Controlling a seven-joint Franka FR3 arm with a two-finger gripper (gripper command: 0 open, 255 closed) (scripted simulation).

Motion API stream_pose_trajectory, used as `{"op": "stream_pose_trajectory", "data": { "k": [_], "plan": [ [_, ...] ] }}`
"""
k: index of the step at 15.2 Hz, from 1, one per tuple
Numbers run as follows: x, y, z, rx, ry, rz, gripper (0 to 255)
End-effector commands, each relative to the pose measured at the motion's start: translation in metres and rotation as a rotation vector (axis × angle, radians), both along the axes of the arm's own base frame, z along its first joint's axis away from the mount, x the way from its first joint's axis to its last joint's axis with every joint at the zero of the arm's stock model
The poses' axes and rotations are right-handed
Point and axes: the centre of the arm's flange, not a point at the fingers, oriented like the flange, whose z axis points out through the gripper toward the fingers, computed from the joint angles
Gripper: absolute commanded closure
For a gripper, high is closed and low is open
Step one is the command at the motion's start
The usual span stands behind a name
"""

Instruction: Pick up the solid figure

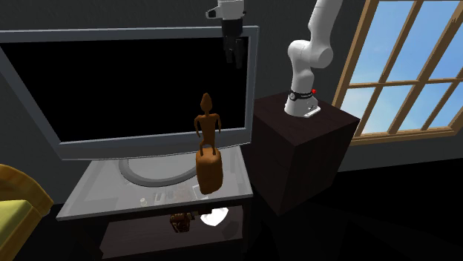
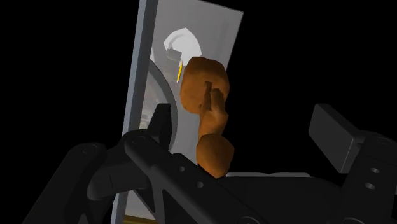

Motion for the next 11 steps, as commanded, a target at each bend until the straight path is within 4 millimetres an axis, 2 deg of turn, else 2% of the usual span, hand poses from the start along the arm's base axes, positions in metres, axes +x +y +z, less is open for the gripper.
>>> {"op": "stream_pose_trajectory", "data": {
  "k": [1, 11],
  "plan": [
    [0.021, 0.001, -0.020, -0.002, 0.021, -0.023, 0],
    [0.122, -0.012, -0.121, -0.010, 0.129, -0.136, 0]
  ]
}}
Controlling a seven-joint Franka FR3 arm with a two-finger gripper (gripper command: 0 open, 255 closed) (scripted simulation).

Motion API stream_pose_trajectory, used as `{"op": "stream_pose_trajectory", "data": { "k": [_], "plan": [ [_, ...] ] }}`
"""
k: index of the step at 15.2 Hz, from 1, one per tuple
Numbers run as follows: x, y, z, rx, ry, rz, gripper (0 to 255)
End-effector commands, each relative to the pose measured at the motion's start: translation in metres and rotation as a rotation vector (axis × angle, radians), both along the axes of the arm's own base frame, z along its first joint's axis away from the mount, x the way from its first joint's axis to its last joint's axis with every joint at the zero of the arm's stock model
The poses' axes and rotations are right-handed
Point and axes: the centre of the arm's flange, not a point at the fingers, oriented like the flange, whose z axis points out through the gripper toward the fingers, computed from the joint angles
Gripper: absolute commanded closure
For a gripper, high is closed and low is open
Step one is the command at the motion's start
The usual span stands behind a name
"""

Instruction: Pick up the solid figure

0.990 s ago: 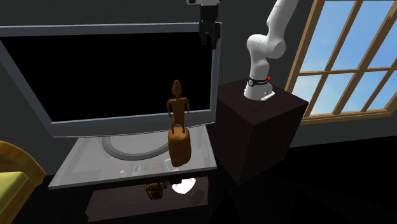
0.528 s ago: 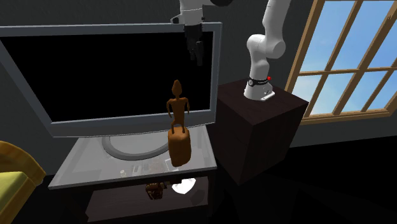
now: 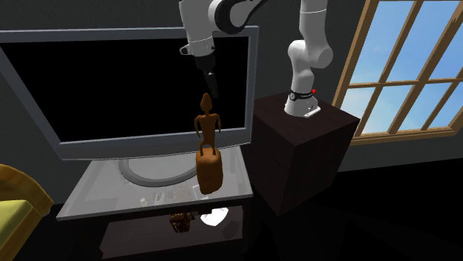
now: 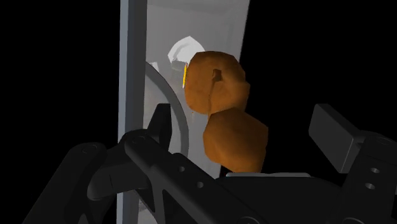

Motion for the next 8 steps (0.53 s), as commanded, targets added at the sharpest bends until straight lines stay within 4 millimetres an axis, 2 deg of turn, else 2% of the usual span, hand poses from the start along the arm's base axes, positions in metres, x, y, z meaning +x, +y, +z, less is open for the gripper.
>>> {"op": "stream_pose_trajectory", "data": {
  "k": [1, 7, 8],
  "plan": [
    [0.022, -0.001, -0.026, -0.002, 0.022, -0.024, 0],
    [0.076, -0.016, -0.092, -0.007, 0.086, -0.092, 0],
    [0.079, -0.017, -0.096, -0.008, 0.090, -0.096, 0]
  ]
}}
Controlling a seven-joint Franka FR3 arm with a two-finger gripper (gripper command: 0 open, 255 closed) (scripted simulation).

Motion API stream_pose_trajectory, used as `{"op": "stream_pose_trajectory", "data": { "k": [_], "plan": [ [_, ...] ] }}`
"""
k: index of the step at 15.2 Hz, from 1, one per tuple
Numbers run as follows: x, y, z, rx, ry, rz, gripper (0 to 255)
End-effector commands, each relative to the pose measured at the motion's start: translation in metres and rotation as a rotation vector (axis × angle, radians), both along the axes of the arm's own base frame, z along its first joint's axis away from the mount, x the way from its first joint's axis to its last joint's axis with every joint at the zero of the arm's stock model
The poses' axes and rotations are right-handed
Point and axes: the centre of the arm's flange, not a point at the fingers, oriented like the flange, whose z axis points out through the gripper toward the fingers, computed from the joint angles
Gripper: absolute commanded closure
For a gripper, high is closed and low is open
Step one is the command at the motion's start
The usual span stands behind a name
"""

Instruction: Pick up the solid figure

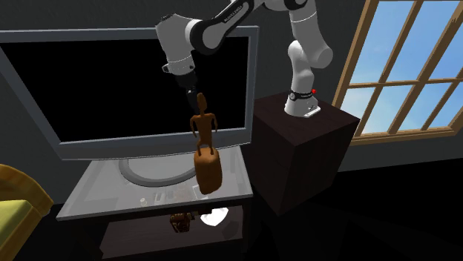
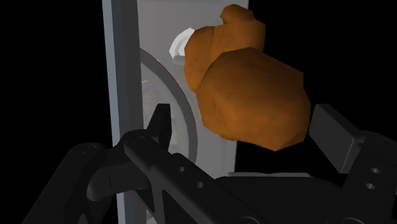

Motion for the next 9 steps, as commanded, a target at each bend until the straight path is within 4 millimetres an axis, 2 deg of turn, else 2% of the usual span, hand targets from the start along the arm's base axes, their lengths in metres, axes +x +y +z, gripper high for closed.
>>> {"op": "stream_pose_trajectory", "data": {
  "k": [1, 7, 9],
  "plan": [
    [0.003, 0.002, -0.042, 0.004, 0.053, -0.005, 0],
    [0.003, 0.002, -0.077, 0.004, 0.053, -0.005, 0],
    [0.003, 0.002, -0.077, 0.004, 0.053, -0.005, 0]
  ]
}}
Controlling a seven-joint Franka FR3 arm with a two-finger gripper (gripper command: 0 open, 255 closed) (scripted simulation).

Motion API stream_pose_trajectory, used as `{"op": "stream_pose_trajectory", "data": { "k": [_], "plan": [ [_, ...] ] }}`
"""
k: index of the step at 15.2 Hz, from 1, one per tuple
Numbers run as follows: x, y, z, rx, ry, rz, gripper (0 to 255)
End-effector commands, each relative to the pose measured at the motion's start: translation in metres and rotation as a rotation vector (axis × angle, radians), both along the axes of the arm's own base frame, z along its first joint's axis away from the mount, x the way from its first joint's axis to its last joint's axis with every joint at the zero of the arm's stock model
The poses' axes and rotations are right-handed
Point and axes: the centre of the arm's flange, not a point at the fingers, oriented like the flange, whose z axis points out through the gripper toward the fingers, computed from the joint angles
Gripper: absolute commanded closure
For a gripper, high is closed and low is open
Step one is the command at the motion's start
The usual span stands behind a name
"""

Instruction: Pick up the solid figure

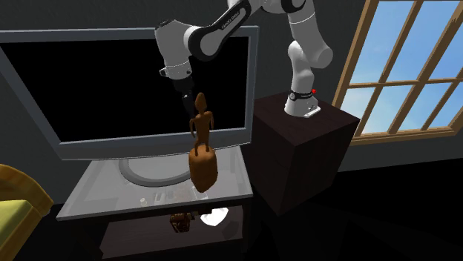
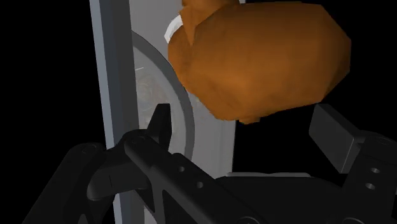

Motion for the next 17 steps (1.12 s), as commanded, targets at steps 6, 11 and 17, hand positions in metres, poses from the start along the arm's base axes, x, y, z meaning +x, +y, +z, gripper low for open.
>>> {"op": "stream_pose_trajectory", "data": {
  "k": [6, 11, 17],
  "plan": [
    [-0.005, -0.002, -0.068, 0.008, 0.100, 0.001, 255],
    [-0.009, 0.006, -0.053, 0.007, 0.102, 0.003, 255],
    [-0.009, 0.006, -0.021, 0.007, 0.102, 0.003, 255]
  ]
}}
